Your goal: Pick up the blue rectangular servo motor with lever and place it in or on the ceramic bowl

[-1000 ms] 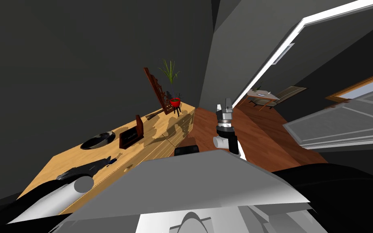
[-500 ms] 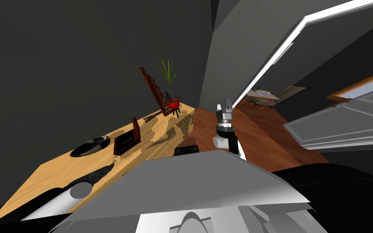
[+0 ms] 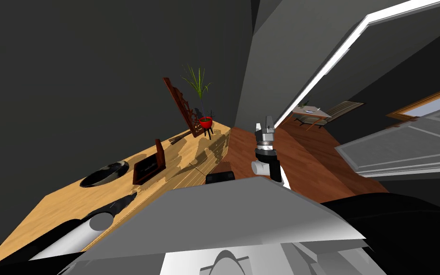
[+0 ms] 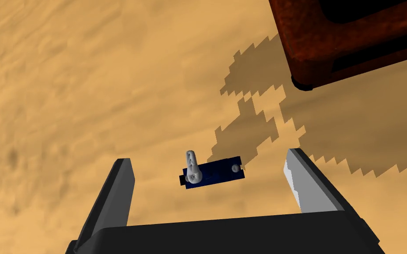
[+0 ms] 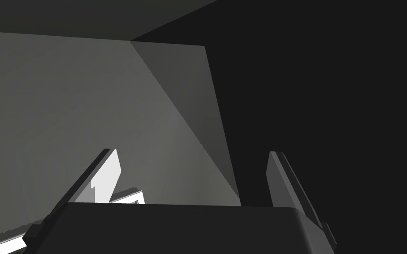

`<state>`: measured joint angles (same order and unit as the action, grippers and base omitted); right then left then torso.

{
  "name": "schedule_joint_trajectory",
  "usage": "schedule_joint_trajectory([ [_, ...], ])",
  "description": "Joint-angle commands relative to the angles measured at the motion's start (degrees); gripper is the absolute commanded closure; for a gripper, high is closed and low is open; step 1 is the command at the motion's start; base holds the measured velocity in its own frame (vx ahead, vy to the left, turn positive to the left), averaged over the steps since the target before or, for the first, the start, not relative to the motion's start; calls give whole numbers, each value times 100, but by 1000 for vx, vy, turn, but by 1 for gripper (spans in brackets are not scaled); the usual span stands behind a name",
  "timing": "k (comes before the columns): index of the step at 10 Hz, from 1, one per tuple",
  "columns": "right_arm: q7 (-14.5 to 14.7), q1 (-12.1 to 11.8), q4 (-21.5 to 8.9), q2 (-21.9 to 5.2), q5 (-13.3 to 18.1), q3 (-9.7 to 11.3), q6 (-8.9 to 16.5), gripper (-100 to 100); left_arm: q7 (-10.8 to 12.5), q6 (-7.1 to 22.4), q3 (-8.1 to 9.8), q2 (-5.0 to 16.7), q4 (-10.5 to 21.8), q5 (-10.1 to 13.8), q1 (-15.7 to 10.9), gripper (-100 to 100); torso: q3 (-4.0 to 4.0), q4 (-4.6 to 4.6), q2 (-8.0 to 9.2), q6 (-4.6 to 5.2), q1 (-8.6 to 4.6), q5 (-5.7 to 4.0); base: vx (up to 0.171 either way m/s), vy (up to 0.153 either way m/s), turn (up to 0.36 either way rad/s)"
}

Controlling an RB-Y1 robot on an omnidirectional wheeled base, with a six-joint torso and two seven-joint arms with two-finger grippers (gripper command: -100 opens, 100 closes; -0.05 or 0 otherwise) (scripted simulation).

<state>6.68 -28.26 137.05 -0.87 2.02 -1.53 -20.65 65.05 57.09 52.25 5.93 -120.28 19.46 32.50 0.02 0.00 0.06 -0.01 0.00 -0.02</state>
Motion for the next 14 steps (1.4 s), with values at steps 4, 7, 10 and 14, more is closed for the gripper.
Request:
schedule_joint_trajectory([
  [4, 0, 0, 0, 0, 0, 0, 0, 0, 1, -2, 0, 4, -9, 1, -3, 100, 0, -1, 2, -3, 13, 9, 0, 0, 0],
  [7, 0, 0, 0, 0, 0, 0, 0, 0, 150, 74, 225, 159, -172, 83, -55, -100, 0, -1, 2, -3, 16, 10, -8, -20, -60],
  [10, 0, 1, 0, 1, 0, 1, 0, 0, 433, 375, 562, 306, -271, 254, -45, -100, 5, 1, 10, 0, -24, 1, -20, -98, -229],
  [14, 0, 0, 0, 0, 0, 0, 0, 0, 733, 848, 926, 464, -313, 449, 17, -100, 3, 0, 6, -3, 3, 7, -2, -42, -178],
])
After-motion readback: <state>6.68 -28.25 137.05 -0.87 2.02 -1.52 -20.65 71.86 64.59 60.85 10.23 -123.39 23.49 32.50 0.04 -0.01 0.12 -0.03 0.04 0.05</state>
